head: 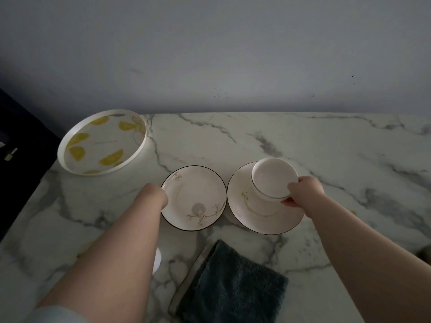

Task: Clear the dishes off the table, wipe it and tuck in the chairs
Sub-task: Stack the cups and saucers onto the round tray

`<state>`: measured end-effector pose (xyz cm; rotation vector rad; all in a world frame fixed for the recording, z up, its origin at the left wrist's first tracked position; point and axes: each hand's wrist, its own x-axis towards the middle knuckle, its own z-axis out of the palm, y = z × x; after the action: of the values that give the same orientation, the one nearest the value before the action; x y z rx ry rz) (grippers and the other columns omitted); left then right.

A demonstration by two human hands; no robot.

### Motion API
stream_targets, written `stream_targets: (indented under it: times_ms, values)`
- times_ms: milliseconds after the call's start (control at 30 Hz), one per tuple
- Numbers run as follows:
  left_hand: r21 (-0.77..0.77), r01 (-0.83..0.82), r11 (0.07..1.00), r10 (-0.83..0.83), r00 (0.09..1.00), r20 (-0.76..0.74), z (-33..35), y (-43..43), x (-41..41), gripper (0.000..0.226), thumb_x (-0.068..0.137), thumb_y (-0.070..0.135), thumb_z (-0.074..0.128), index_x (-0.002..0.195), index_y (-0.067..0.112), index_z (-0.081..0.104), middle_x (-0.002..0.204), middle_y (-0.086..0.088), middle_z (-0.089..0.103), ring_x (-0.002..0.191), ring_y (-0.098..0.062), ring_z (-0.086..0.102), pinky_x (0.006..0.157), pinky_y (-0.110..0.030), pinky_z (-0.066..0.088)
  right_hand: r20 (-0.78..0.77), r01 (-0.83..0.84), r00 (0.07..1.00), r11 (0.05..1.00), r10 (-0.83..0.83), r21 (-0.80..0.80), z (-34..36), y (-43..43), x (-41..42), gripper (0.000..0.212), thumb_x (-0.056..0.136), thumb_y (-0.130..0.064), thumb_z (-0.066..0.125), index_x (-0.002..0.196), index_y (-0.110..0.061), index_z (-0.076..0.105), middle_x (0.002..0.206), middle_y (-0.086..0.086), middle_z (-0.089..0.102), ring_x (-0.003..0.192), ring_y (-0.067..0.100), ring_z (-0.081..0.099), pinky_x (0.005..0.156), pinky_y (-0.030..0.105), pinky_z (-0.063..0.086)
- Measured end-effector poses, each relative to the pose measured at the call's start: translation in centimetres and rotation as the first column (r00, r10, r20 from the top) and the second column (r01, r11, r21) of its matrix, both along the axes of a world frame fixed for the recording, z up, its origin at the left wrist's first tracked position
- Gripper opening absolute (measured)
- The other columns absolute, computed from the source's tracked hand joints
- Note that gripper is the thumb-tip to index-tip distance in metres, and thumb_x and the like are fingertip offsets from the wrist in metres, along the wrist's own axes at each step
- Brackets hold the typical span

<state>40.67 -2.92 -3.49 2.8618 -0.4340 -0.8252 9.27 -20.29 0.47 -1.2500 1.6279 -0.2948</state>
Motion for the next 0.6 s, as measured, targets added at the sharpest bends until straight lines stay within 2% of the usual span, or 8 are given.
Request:
stream_targets:
  times_ms: [100, 200, 333, 467, 533, 600]
  values:
    - [-0.075, 0.103, 0.992, -0.096, 0.992, 0.086, 2.6, 0.2, -0.7, 0.027, 0.084, 0.007, 0.050, 0.106, 0.010, 0.064, 0.108, -0.014, 0.065, 0.097, -0.034, 0.066, 0.084, -0.042, 0.057, -0.001, -0.009, 1.000, 1.000, 0.009, -0.012, 0.2, 0.2, 0.1, 0.022, 0.083, 0.001, 0.043, 0.091, -0.004, 0.064, 0.079, 0.013, 0.060, 0.064, 0.036, 0.066, 0.070, 0.051, 0.059]
    - [-0.138, 0.090, 0.986, -0.071, 0.988, 0.137, 4.3, 0.5, -0.6, 0.022, 0.087, 0.010, 0.049, 0.101, 0.013, 0.065, 0.105, -0.013, 0.065, 0.095, -0.033, 0.064, 0.084, -0.040, 0.056, 0.018, 0.002, 1.000, 0.999, -0.002, -0.041, 0.9, 0.3, 0.2, 0.024, 0.082, 0.000, 0.042, 0.090, -0.001, 0.064, 0.078, 0.013, 0.061, 0.064, 0.038, 0.067, 0.072, 0.051, 0.059]
    - [-0.343, -0.015, 0.939, 0.039, 0.997, 0.064, 5.3, -0.1, -0.1, 0.018, 0.084, 0.008, 0.050, 0.090, 0.015, 0.066, 0.098, -0.016, 0.067, 0.088, -0.037, 0.065, 0.077, -0.049, 0.059, 0.084, 0.093, 0.993, 0.993, -0.087, -0.075, 2.7, 0.3, 0.0, 0.021, 0.081, -0.001, 0.041, 0.077, -0.005, 0.061, 0.068, 0.012, 0.061, 0.063, 0.042, 0.068, 0.074, 0.053, 0.058]
    - [-0.488, -0.023, 0.873, -0.015, 0.997, -0.074, 5.4, -2.7, -2.7, 0.022, 0.082, 0.011, 0.056, 0.099, 0.012, 0.070, 0.103, -0.020, 0.069, 0.091, -0.037, 0.068, 0.075, -0.054, 0.058, 0.184, 0.223, 0.962, 0.968, -0.200, -0.115, 4.6, -0.1, -0.9, 0.018, 0.083, -0.002, 0.044, 0.072, -0.008, 0.057, 0.069, 0.012, 0.061, 0.063, 0.041, 0.068, 0.076, 0.055, 0.057]
    - [-0.500, 0.048, 0.864, -0.101, 0.992, -0.078, 6.3, -4.0, -5.7, 0.029, 0.077, 0.014, 0.055, 0.102, 0.011, 0.069, 0.105, -0.020, 0.070, 0.093, -0.036, 0.068, 0.080, -0.048, 0.058, 0.221, 0.279, 0.944, 0.949, -0.244, -0.146, 5.5, -0.4, -1.7, 0.017, 0.084, -0.004, 0.046, 0.072, -0.009, 0.057, 0.071, 0.011, 0.061, 0.060, 0.040, 0.067, 0.076, 0.055, 0.057]
    - [-0.453, 0.172, 0.875, -0.203, 0.979, -0.021, 6.8, -5.1, -8.5, 0.025, 0.083, 0.012, 0.054, 0.103, 0.012, 0.069, 0.106, -0.014, 0.070, 0.097, -0.033, 0.066, 0.082, -0.032, 0.053, 0.254, 0.319, 0.928, 0.934, -0.274, -0.159, 6.2, -0.5, -2.4, 0.015, 0.084, -0.005, 0.046, 0.075, -0.009, 0.057, 0.075, 0.010, 0.061, 0.059, 0.038, 0.066, 0.075, 0.052, 0.058]
